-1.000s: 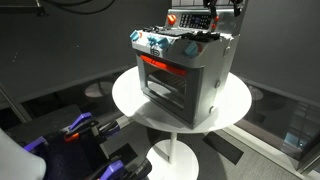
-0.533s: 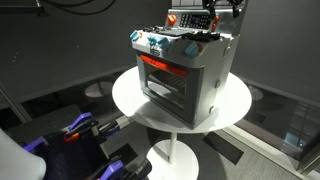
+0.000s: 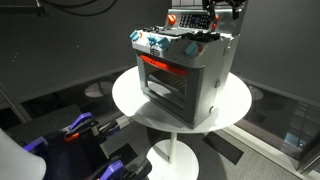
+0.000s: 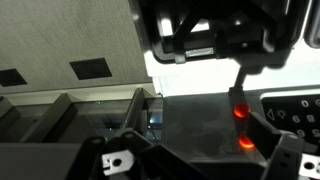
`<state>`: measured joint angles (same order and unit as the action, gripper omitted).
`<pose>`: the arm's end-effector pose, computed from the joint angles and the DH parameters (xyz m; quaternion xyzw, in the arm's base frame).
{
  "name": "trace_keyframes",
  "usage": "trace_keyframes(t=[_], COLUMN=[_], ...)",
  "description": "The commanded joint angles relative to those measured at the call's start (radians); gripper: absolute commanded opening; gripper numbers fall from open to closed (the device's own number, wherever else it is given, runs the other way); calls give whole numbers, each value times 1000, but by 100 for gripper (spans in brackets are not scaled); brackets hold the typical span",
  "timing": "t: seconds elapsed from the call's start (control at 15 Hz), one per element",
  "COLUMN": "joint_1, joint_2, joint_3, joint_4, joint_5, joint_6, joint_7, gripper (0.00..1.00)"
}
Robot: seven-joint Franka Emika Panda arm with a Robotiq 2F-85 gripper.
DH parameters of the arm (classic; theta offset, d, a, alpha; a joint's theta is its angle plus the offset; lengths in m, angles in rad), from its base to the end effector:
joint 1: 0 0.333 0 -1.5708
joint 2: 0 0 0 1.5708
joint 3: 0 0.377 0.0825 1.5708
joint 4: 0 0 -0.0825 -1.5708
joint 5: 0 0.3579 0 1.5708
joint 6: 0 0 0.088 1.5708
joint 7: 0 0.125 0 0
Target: Press the top orange button on the microwave oven controlling panel of the stove
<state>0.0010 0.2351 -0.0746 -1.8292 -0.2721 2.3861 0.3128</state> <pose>0.6438 -0.0492 0.4940 0.9750 -0.1042 0.1711 0.0962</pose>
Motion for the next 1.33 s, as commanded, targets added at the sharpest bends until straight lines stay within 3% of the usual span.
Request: trace_keyframes(t=[0.0,0.6,1.27], joint_1=[13,13,7], joint_2=[33,57,-66], joint_3=[-13,-15,0], joint_4=[50,80,-17], joint_5=[-13,-7,41], joint_6=[-14,-22,-147], joint_7=[22,17,0], gripper=[100,100,100])
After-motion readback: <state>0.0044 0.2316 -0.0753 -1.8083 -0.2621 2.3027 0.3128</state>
